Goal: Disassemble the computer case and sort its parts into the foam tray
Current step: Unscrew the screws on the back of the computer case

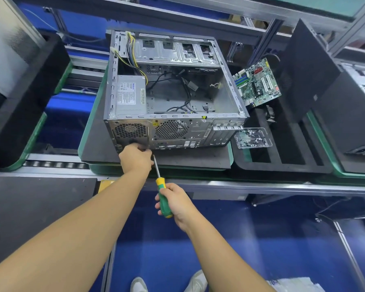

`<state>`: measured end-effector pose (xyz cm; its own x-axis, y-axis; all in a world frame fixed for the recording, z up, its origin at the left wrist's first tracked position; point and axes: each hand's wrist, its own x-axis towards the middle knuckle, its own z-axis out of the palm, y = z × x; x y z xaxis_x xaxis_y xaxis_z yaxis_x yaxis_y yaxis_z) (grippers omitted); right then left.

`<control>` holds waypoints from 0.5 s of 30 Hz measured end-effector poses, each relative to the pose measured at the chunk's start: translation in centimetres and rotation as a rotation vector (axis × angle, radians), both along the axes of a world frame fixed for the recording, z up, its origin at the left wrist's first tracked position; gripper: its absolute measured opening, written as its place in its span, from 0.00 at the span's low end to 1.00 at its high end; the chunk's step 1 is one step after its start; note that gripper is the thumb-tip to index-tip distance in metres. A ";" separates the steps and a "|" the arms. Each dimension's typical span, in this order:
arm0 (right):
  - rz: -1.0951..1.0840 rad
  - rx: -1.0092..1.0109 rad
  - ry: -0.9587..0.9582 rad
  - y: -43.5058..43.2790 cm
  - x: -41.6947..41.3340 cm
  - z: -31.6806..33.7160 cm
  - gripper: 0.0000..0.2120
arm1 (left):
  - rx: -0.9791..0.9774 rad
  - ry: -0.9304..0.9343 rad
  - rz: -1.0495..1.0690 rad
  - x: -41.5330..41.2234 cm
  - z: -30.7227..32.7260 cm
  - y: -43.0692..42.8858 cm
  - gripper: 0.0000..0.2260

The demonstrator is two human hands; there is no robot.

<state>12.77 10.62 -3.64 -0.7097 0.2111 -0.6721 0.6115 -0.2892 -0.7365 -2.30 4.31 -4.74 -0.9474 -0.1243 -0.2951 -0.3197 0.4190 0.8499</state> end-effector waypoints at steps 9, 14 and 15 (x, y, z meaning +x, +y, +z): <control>0.003 -0.014 -0.007 0.7 1.4 1.0 0.09 | 0.101 -0.187 0.282 -0.2 0.5 2.4 0.17; 0.024 -0.018 0.004 2.0 2.3 1.3 0.09 | 0.224 -0.173 0.431 0.2 0.5 2.7 0.13; 0.020 -0.021 0.007 2.4 2.5 1.3 0.08 | 0.265 -0.182 0.464 0.2 0.5 2.7 0.13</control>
<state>15.23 13.04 -2.36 -0.7183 0.1828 -0.6713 0.6121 -0.2927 -0.7346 -2.06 6.96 -4.27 -0.7423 -0.4150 -0.5262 -0.5705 -0.0207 0.8211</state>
